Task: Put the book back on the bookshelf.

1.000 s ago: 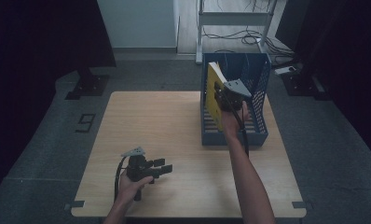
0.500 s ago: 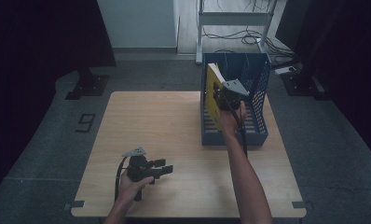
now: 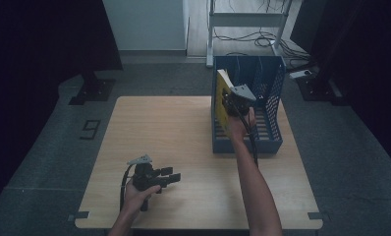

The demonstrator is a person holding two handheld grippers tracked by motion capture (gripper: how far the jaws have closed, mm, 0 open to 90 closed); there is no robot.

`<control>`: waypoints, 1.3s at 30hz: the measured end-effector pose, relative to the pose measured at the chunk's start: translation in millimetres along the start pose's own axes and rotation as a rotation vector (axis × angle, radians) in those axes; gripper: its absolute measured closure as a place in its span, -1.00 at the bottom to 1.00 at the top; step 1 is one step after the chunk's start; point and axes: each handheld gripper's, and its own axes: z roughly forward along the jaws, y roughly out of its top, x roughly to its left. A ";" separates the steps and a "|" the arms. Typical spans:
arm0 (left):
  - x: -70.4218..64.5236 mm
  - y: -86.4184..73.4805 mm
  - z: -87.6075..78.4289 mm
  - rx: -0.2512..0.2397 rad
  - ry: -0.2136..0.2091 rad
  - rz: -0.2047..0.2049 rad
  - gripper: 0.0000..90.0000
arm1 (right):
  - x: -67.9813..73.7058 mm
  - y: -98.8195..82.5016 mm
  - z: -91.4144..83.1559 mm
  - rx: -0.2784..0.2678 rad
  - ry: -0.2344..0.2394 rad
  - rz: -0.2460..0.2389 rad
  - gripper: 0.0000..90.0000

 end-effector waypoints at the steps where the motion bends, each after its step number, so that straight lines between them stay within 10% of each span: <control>1: 0.3 0.0 0.1 -0.001 0.000 -0.002 -0.15 | 0.2 -0.9 0.9 0.003 -0.001 -0.001 0.66; 39: -5.4 0.9 -3.5 -0.038 0.005 0.007 -0.14 | -4.6 -22.4 0.7 0.130 0.033 -0.005 0.63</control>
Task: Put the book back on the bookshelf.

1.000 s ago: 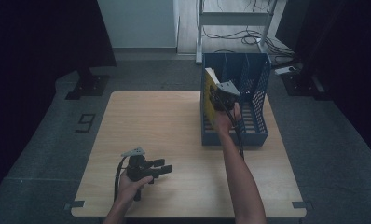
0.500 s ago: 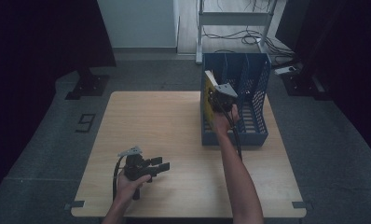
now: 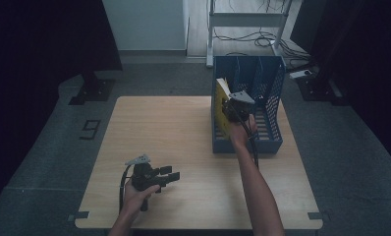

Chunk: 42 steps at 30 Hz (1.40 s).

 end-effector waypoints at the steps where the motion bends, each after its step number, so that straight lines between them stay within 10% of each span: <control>1: -1.0 0.3 -0.2 -0.003 -0.003 0.004 -0.14 | -0.5 -0.1 -0.6 0.001 0.001 0.001 0.63; 20: -1.9 -0.7 3.0 0.012 -0.004 0.008 -0.14 | -9.7 9.1 2.7 0.059 0.048 0.036 0.62; 42: -2.3 -3.0 8.7 0.030 -0.002 0.012 -0.14 | -14.9 13.8 5.1 0.042 -0.024 0.049 0.66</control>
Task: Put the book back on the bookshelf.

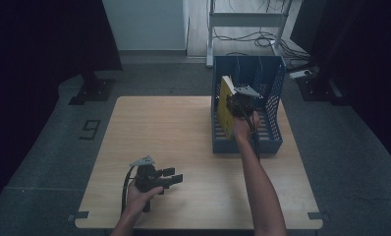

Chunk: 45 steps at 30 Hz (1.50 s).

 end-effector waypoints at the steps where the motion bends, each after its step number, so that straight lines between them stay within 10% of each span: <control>1: -0.1 -0.1 0.3 0.002 0.000 -0.001 -0.14 | -0.2 0.2 0.7 -0.006 0.002 -0.001 0.66; 45: 9.4 3.9 -19.6 -0.068 0.020 -0.028 -0.14 | 22.1 9.6 50.0 -0.046 -0.043 0.002 0.65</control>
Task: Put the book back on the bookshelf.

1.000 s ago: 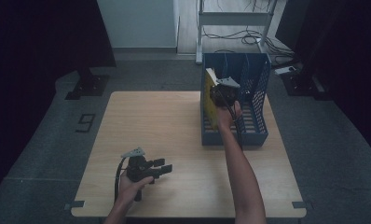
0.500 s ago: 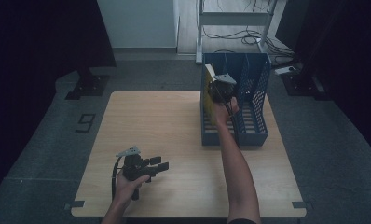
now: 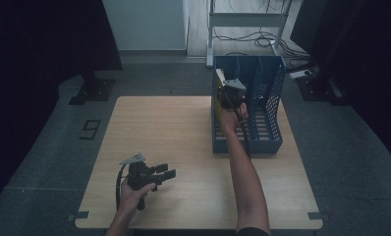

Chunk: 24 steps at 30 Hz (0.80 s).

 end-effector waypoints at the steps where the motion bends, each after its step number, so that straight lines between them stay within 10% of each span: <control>1: 0.1 -0.2 0.5 0.001 0.001 -0.001 -0.13 | 0.3 -0.1 -0.1 0.001 0.005 -0.003 0.65; 9: -1.6 -2.1 4.9 0.026 -0.003 0.008 -0.14 | -3.9 -3.1 -8.4 -0.017 0.082 0.017 0.40; 24: -1.3 -3.3 8.5 0.050 -0.005 0.007 -0.15 | -4.9 -13.5 -17.6 0.028 0.076 -0.029 0.15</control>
